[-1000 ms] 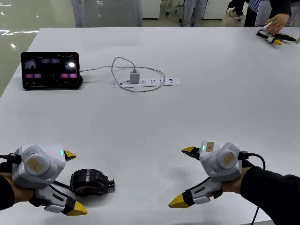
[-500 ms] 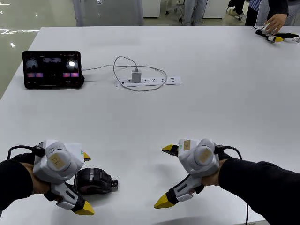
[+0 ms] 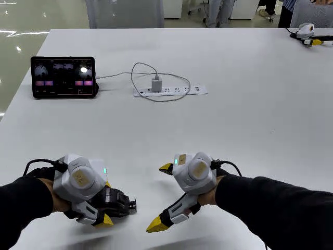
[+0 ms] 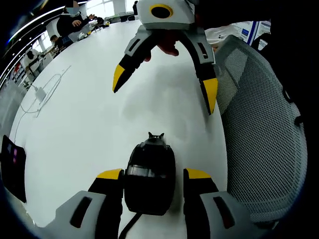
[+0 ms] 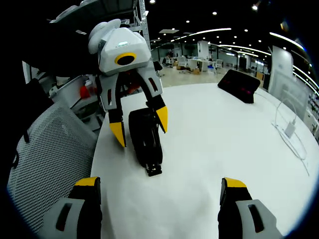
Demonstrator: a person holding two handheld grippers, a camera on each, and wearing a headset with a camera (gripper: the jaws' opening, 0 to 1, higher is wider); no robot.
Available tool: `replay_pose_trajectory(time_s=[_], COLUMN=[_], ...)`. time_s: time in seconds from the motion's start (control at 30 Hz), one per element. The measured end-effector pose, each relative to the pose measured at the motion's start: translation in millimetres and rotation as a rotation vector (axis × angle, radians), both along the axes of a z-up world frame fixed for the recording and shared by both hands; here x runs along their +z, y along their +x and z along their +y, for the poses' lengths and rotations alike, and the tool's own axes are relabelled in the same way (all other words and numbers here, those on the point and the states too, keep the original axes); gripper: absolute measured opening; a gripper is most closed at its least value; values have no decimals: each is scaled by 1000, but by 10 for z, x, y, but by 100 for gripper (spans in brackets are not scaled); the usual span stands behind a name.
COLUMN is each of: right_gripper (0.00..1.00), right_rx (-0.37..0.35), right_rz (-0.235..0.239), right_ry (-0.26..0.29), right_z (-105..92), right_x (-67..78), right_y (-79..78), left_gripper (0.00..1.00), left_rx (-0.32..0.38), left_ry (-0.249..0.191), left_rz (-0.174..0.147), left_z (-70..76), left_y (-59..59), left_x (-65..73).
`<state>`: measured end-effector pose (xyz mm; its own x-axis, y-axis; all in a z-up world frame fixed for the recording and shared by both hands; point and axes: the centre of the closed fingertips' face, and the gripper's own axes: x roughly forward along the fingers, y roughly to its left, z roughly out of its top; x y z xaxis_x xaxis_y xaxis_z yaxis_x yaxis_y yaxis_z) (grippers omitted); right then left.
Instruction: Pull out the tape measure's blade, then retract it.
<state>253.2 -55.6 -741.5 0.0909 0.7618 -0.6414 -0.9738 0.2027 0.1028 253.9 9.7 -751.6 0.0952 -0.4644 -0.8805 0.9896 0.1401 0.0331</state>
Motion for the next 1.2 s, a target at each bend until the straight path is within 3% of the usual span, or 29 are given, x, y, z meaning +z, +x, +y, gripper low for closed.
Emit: replay_pose_trajectory(time_s=[0.03,0.07,0.13,0.3,0.57,0.67,0.83,1.1,1.2], right_gripper=[99,99,98,90,62,55,40,26,12], right_rx=[15,20,36,78,131,143,162,203,192], right_rz=[-9,-11,-13,-31,-53,-68,-72,-83,-49], right_ry=[-3,-3,-5,-28,-58,-71,-106,-143,-158], right_z=[40,62,110,148,163,196,249,348,360], right_x=[-2,-2,-8,-69,-137,-158,-253,-343,-359], right_y=[3,1,-15,-33,-39,-39,-62,-99,-99], left_gripper=[38,34,33,33,33,33,33,33,33], left_rx=[28,20,0,-3,-46,-33,-22,-1,9], left_ry=[14,18,40,28,41,46,16,6,-1], left_rz=[-37,-18,-49,-51,-81,-83,-70,-62,-57], left_z=[15,-1,-1,4,-11,5,14,11,9], left_y=[74,39,42,40,6,30,35,39,36], left_x=[5,-13,-31,-17,-25,-29,-19,-23,-19])
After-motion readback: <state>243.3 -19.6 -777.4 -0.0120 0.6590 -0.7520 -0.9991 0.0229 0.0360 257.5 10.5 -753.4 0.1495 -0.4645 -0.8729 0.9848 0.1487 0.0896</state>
